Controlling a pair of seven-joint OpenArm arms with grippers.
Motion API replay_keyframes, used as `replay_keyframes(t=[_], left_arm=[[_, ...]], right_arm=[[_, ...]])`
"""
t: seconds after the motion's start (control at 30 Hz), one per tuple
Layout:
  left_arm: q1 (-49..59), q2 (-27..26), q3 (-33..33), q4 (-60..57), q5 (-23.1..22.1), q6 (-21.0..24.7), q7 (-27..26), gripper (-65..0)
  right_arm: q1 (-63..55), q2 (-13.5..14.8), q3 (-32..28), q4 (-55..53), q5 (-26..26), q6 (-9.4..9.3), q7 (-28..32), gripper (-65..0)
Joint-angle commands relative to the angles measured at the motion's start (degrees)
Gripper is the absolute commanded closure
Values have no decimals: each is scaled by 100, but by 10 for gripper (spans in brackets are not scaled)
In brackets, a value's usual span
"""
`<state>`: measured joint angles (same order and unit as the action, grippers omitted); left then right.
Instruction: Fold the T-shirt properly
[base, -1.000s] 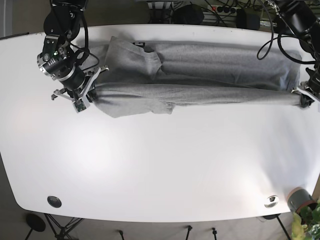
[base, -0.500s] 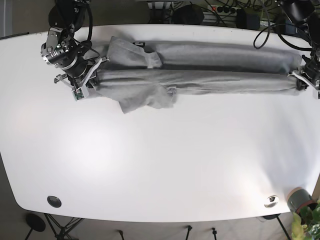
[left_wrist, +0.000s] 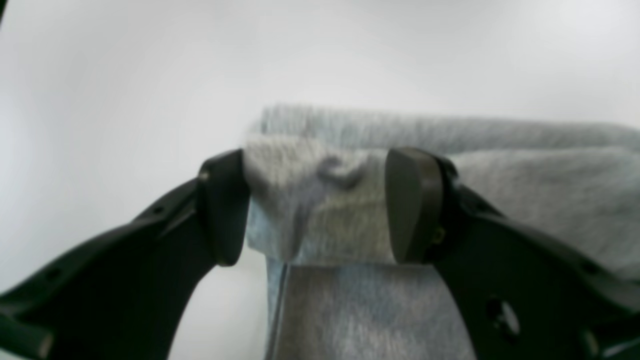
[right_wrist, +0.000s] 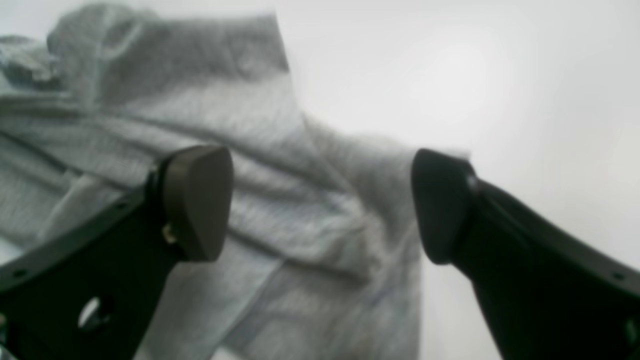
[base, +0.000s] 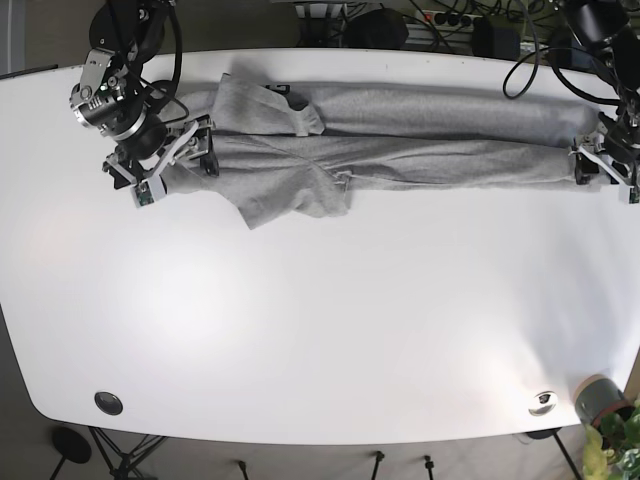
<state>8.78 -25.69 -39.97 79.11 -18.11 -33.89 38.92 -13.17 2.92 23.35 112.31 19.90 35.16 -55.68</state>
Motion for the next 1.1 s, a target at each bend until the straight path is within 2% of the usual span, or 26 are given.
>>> replay_keyframes(t=[0.0,0.37,0.73,0.87,1.0,1.07], left_arm=[[-29,-72,-105,304,-75,17,-151,-374],[-29,130,62,401,-40,9,-125,-374],[182,121,265,137,-40,9,-169,-374],[173,112,247,-83,-48,9,-169,-372],[173,112,256,-153,-48,9,-169,-372],[173,112,256,-153,-48,9,-177,-372]], right_arm=[[222,82,-133,-80,63,-12,113,-536],[1550,91,-898,-1908,63,-21,87,-536],[2148,64,-1434,-3095,124,-21,131,-530],[2165,-50,-1478,-3306,98,-21,139,-465],[2139,-76,-1505,-3306,124,-21,210,-366],[2130,-85,-1505,-3306,124,-4,210,-290]])
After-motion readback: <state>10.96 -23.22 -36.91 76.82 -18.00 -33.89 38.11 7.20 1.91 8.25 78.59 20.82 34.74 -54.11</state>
